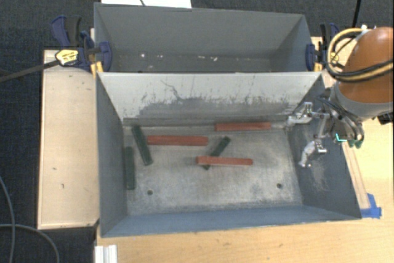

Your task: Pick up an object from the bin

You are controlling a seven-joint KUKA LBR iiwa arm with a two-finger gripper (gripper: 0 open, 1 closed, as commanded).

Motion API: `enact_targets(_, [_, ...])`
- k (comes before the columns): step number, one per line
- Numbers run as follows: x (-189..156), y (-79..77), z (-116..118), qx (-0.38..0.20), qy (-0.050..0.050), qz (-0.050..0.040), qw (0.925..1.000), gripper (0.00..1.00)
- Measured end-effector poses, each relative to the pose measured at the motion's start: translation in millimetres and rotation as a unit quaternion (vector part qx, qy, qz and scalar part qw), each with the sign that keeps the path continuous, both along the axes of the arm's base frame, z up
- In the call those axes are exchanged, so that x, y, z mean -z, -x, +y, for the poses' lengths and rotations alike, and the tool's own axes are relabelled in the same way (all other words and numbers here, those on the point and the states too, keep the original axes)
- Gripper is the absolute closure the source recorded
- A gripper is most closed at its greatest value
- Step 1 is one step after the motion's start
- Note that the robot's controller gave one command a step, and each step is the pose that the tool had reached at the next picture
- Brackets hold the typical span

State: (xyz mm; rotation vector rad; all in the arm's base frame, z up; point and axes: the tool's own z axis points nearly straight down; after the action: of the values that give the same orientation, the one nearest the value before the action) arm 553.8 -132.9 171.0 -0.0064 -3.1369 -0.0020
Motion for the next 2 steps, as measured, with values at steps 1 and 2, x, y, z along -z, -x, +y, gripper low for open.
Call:
enact_targets(1, [-4.2, -1.9, 0.2, -0.002, 0.001, -0.0038, 1.0, 0.0])
enact_targets(2, [44.7, 4.6, 30.0, -0.009, 0.002, -0.007, 0.9999, 0.0])
